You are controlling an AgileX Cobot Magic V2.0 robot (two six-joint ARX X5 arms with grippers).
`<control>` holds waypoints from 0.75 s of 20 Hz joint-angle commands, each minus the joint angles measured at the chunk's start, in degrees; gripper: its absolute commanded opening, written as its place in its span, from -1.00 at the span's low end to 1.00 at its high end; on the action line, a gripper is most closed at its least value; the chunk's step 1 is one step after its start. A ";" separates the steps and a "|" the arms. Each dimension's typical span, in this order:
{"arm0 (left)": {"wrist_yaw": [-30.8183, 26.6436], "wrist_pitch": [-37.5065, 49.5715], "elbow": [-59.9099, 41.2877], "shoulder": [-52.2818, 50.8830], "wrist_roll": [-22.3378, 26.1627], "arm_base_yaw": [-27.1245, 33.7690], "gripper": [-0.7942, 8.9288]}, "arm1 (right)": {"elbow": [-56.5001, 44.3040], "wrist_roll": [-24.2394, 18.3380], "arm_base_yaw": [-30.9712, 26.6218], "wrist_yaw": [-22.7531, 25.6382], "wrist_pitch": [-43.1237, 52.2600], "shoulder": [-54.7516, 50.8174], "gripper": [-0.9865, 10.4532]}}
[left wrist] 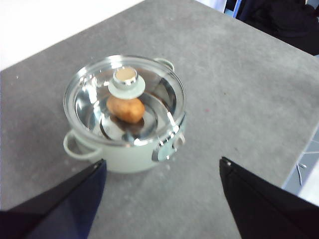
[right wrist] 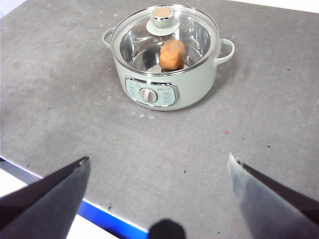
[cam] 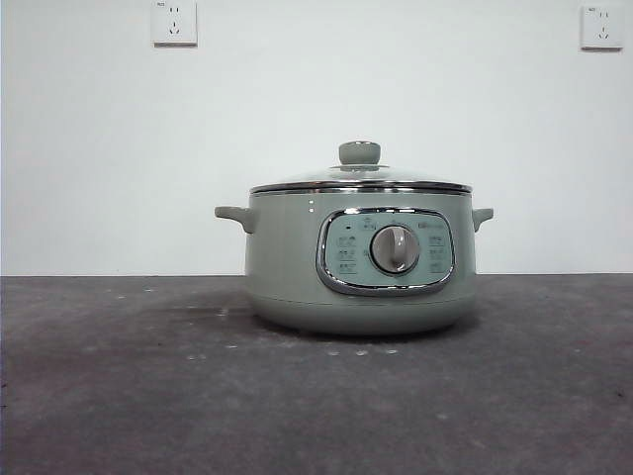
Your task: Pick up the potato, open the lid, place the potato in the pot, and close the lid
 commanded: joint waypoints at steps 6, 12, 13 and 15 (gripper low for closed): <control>0.22 -3.48 0.07 -0.96 -0.76 -0.02 -0.09 | -0.44 -0.22 0.00 0.26 -1.31 -0.09 -0.33; 3.06 -3.45 0.07 -0.92 -0.72 0.00 -0.85 | -0.44 -0.39 0.00 0.31 -1.31 -0.09 -0.85; 3.06 -3.39 0.07 -0.92 -0.72 0.00 -0.85 | -0.44 -0.04 0.00 0.61 -1.31 -0.09 -0.85; 3.04 -3.06 0.07 -0.92 -0.72 0.00 -0.84 | -0.42 1.03 0.00 0.66 -1.31 -0.09 -0.82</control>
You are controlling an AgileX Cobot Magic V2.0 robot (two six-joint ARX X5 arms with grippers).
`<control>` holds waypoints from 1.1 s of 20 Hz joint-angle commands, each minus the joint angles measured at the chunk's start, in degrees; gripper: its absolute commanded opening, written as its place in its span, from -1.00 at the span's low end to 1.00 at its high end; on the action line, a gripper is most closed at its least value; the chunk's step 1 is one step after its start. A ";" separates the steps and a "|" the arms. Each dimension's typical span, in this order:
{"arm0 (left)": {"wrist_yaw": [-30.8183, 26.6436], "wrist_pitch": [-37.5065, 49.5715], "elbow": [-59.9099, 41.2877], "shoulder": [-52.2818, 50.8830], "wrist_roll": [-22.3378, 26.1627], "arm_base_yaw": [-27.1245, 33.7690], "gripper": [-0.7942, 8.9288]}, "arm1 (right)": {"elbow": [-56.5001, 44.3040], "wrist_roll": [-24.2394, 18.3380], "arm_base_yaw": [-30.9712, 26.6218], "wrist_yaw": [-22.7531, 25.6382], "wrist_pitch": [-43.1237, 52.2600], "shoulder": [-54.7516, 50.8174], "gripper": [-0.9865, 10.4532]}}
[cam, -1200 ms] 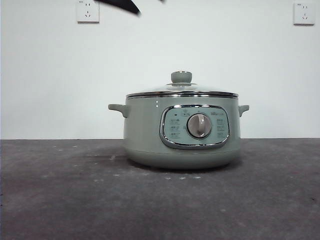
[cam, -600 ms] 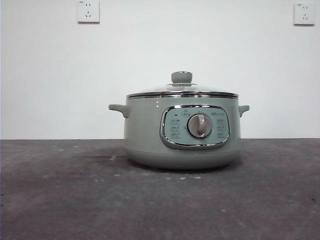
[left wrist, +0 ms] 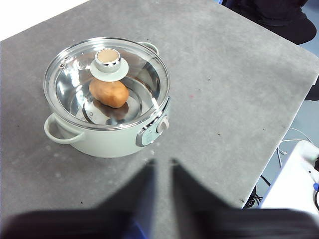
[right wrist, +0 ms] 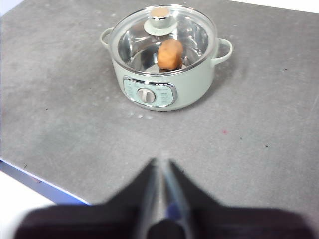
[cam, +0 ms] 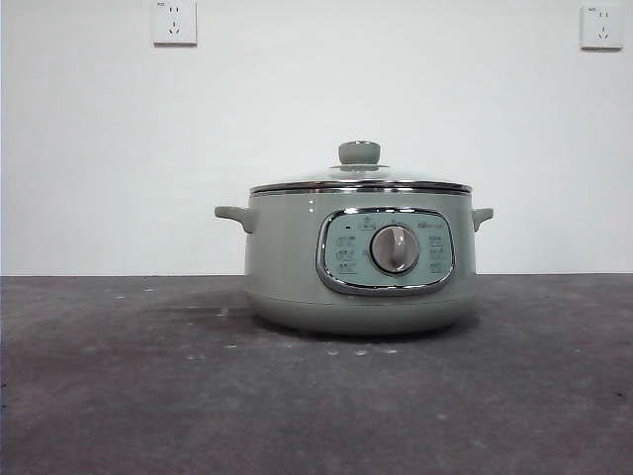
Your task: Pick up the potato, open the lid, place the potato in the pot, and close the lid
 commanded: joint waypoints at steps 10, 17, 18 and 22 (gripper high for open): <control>0.17 0.52 0.07 0.09 -0.33 0.00 -0.84 | -0.42 0.76 0.00 0.92 -1.31 -0.07 -0.82; -4.96 4.57 0.04 0.50 2.14 1.46 -0.84 | -0.42 0.76 0.00 0.92 -1.31 -0.07 -0.83; -6.08 6.29 0.04 -0.09 4.22 3.61 -0.84 | -0.42 0.76 0.00 0.92 -1.31 -0.07 -0.82; 0.50 17.14 -5.01 -5.86 9.79 16.55 -0.84 | -0.42 0.76 0.00 0.92 -1.31 -0.07 -0.83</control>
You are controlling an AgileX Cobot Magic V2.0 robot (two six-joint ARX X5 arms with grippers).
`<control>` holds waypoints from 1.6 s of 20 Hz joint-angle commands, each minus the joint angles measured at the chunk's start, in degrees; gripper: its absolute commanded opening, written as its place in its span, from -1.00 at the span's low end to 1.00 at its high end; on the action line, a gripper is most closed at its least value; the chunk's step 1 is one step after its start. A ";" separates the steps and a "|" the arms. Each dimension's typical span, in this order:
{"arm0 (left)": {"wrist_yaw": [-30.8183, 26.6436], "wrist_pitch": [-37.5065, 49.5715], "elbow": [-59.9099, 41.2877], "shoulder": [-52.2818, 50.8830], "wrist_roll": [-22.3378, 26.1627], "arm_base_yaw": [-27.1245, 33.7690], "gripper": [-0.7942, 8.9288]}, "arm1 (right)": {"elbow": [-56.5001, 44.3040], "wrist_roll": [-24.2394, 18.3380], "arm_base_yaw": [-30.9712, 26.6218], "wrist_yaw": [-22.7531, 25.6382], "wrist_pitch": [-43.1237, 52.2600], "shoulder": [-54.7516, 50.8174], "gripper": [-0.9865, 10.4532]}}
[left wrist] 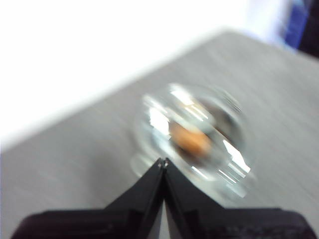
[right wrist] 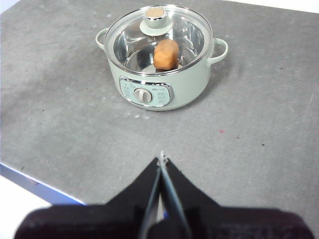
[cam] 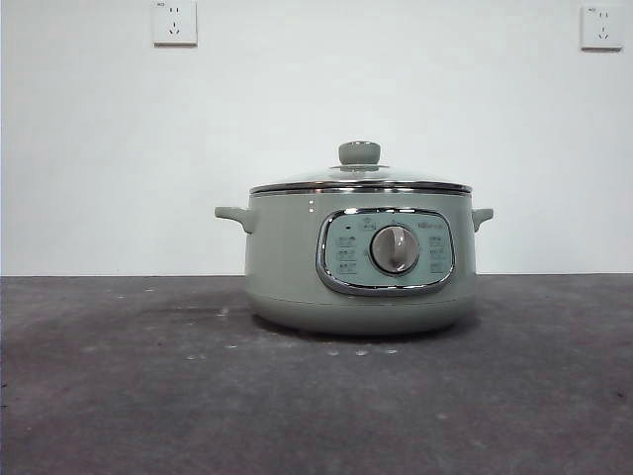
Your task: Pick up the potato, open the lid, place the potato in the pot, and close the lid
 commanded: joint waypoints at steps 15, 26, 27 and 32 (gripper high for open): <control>2.91 44.50 -77.48 -48.41 2.40 22.32 -0.84 | -0.42 0.48 0.00 0.44 -1.31 0.66 -0.83; -0.02 39.85 -89.09 -60.30 -3.19 24.85 -0.84 | -0.42 0.48 0.00 0.46 -1.31 0.79 -0.83; -0.02 40.02 -89.09 -60.30 -3.21 24.87 -0.84 | -0.42 0.50 0.00 0.44 -1.31 0.90 -0.83; 0.39 40.19 -89.09 -59.87 -3.45 24.87 -0.84 | -0.42 0.48 0.00 0.46 -1.31 0.98 -0.82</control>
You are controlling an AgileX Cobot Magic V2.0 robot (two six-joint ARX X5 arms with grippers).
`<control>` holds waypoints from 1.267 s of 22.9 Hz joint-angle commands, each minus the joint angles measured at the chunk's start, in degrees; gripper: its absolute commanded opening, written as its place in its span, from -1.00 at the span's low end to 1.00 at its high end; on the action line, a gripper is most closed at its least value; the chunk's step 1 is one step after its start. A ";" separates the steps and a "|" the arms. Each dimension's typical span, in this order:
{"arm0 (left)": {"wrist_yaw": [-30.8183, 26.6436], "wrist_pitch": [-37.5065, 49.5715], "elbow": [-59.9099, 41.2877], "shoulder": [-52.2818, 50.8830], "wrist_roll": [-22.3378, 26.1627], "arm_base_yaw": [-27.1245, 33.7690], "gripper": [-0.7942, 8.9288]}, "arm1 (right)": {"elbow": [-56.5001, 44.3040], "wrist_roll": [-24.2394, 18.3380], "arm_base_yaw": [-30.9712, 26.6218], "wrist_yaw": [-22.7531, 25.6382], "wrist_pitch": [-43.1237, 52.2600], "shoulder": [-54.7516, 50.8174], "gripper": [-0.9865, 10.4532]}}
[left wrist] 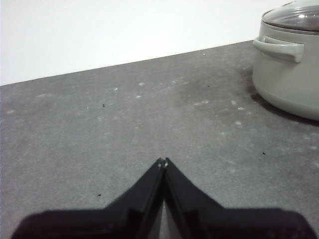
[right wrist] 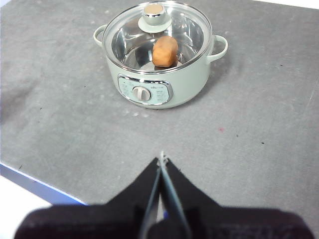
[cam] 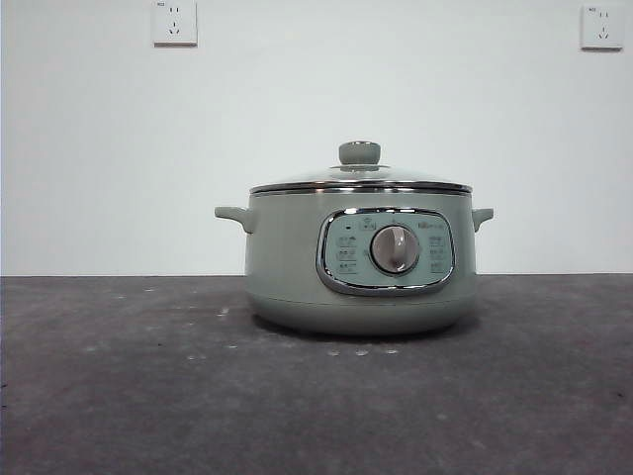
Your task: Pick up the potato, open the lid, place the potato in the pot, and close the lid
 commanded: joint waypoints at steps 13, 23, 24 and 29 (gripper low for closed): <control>-0.02 0.31 -0.61 0.72 -0.57 0.17 -0.84 | -0.42 -1.46 -0.31 2.19 -1.31 -0.02 -0.83; -0.02 0.31 -0.59 0.74 -0.57 0.17 -0.84 | -23.12 -7.85 -21.35 -4.59 33.31 -17.03 -0.83; -0.02 0.28 -0.59 0.74 -0.57 0.17 -0.84 | -29.14 -7.45 -22.51 -6.21 38.47 -19.58 -0.83; -0.02 0.31 -0.59 0.74 -0.57 0.17 -0.84 | -46.23 -6.78 -23.74 -6.84 51.80 -26.08 -0.83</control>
